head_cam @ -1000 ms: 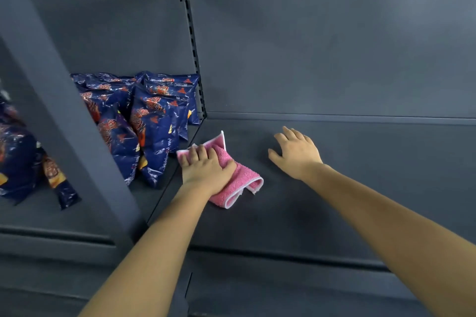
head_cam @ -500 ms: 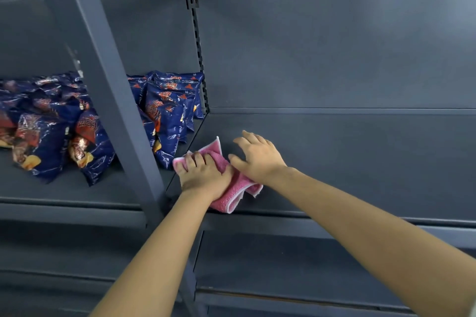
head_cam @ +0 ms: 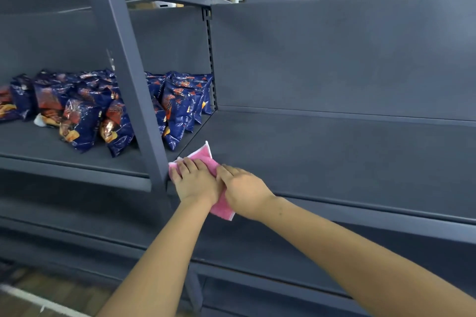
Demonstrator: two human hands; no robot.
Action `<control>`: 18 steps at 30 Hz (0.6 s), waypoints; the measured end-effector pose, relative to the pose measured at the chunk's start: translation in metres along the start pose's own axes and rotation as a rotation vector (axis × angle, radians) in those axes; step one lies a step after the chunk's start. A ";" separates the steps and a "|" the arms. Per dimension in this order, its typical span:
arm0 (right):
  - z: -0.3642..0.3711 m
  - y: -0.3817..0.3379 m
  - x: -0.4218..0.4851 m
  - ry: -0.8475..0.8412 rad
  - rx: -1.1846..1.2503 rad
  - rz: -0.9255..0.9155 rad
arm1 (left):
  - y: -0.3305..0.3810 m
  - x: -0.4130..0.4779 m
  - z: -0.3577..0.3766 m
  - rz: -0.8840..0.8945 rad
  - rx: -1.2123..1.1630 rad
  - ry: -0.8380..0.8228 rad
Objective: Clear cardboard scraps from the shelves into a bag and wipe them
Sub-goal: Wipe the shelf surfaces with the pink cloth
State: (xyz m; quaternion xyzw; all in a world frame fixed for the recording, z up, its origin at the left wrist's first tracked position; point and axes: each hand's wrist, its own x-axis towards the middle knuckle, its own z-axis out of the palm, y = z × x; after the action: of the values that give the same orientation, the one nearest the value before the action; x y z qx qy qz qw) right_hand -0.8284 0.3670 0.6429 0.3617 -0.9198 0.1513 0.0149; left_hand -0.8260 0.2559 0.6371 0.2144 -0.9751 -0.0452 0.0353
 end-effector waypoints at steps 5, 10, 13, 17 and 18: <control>0.002 0.009 -0.009 0.034 -0.221 -0.073 | -0.002 -0.017 -0.002 -0.009 0.051 -0.003; -0.005 0.010 -0.014 -0.010 -0.342 -0.110 | -0.015 -0.022 -0.011 0.139 0.196 0.084; -0.004 0.001 -0.008 0.012 -0.395 -0.105 | -0.030 -0.012 -0.013 0.445 0.135 0.106; 0.007 -0.017 -0.002 0.059 -0.501 -0.050 | -0.056 0.003 -0.009 0.655 0.083 -0.009; 0.013 -0.021 -0.001 0.066 -0.493 -0.028 | -0.062 0.007 -0.006 0.659 0.096 0.000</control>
State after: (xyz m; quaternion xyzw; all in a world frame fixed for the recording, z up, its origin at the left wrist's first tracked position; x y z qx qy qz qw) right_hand -0.8124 0.3491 0.6365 0.3548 -0.9228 -0.0663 0.1349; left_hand -0.8064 0.1964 0.6366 -0.1112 -0.9930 0.0146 0.0377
